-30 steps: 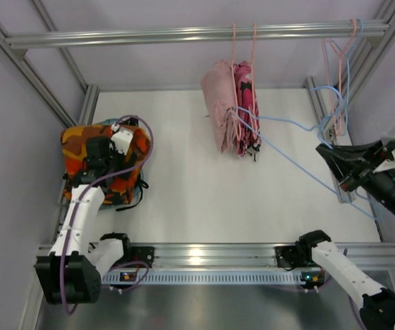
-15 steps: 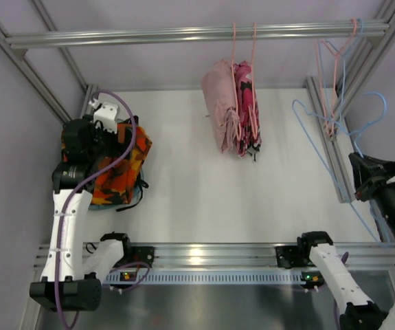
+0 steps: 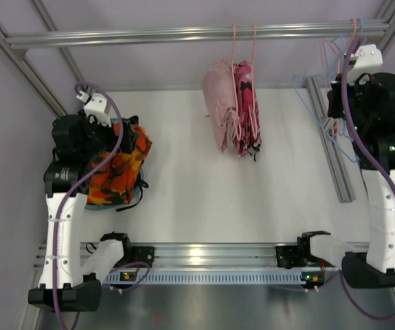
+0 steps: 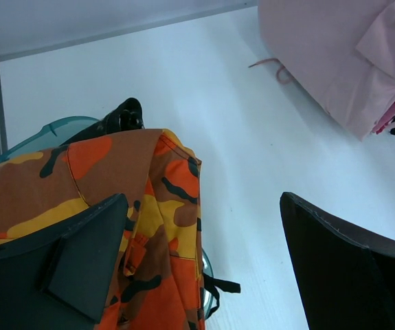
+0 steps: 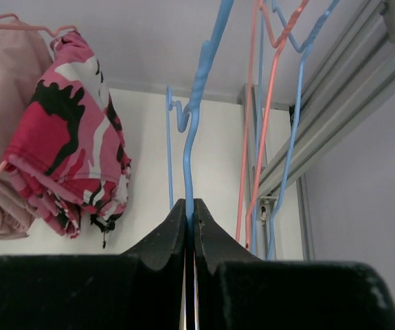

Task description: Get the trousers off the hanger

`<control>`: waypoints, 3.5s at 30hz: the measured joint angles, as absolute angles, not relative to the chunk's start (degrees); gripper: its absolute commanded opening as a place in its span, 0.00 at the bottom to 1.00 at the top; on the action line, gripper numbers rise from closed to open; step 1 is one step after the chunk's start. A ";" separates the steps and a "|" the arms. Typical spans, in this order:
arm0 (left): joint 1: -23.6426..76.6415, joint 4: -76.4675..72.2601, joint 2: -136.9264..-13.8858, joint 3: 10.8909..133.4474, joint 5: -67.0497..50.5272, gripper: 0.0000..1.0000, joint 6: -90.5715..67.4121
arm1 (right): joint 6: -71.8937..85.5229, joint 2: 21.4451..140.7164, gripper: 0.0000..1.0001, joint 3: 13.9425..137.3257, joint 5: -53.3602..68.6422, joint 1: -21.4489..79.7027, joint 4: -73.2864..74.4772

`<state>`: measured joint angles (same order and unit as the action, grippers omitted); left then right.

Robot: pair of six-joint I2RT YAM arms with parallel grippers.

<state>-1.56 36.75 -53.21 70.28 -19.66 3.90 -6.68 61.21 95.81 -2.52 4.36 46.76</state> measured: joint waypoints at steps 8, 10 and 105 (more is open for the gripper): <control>-1.56 37.01 -50.39 70.22 -20.36 0.98 2.87 | -7.84 70.35 0.00 96.55 -5.23 4.36 36.40; -1.56 37.04 -49.56 69.89 -20.34 0.98 2.87 | -8.01 71.26 0.00 96.73 -6.15 4.36 33.95; 31.97 -26.55 -100.90 88.84 -21.32 0.00 -67.85 | -1.23 45.32 0.99 86.52 8.01 3.18 50.24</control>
